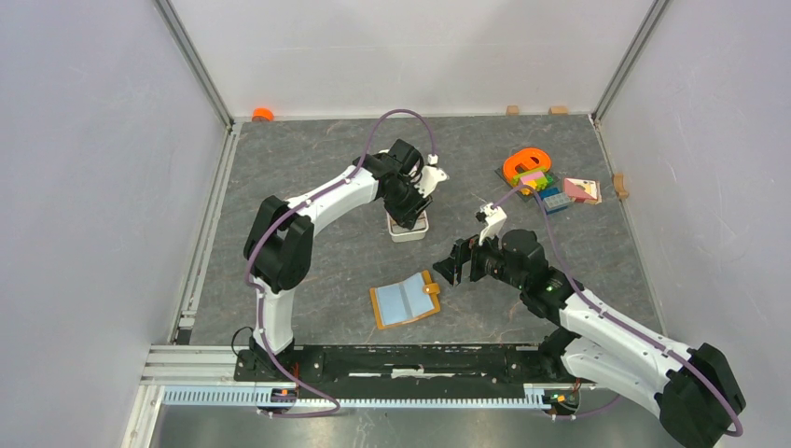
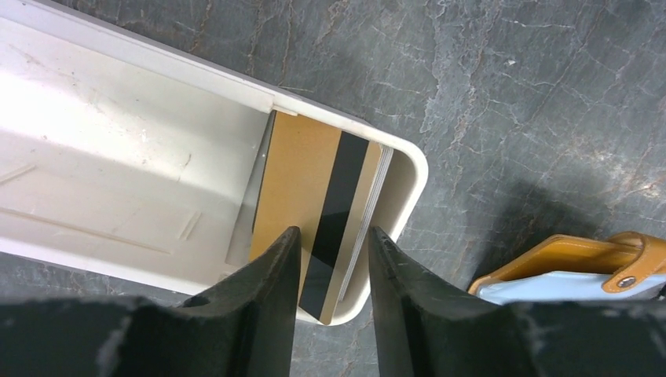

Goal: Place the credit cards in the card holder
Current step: Pick up the credit card from the storage box.

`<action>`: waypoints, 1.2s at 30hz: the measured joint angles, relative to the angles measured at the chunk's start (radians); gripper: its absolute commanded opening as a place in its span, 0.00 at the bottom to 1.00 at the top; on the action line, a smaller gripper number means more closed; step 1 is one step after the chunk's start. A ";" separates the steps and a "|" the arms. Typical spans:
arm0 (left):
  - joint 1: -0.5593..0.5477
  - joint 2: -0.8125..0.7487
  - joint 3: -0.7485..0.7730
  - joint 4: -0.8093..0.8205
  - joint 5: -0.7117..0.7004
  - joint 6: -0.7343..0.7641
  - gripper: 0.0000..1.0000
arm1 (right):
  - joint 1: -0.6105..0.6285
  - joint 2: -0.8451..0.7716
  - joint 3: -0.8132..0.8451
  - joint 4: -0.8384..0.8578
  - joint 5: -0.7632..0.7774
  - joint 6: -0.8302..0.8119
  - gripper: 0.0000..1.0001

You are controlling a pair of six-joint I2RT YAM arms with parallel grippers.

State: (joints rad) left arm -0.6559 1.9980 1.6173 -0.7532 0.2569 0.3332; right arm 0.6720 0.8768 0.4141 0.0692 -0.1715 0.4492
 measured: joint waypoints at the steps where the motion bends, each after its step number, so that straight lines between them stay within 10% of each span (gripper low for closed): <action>1: 0.000 0.000 0.000 0.000 -0.003 0.000 0.35 | 0.000 0.002 0.000 0.001 -0.003 0.000 0.97; 13: 0.000 -0.001 0.000 0.045 -0.067 0.000 0.02 | 0.000 0.003 -0.006 0.006 -0.011 0.004 0.96; 36: 0.000 -0.249 -0.133 0.172 -0.257 -0.065 0.02 | 0.000 -0.076 -0.018 0.022 0.059 0.019 0.98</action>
State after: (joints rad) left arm -0.6559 1.7485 1.4841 -0.5816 -0.0002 0.2684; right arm 0.6720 0.8013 0.3965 0.0914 -0.1127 0.4683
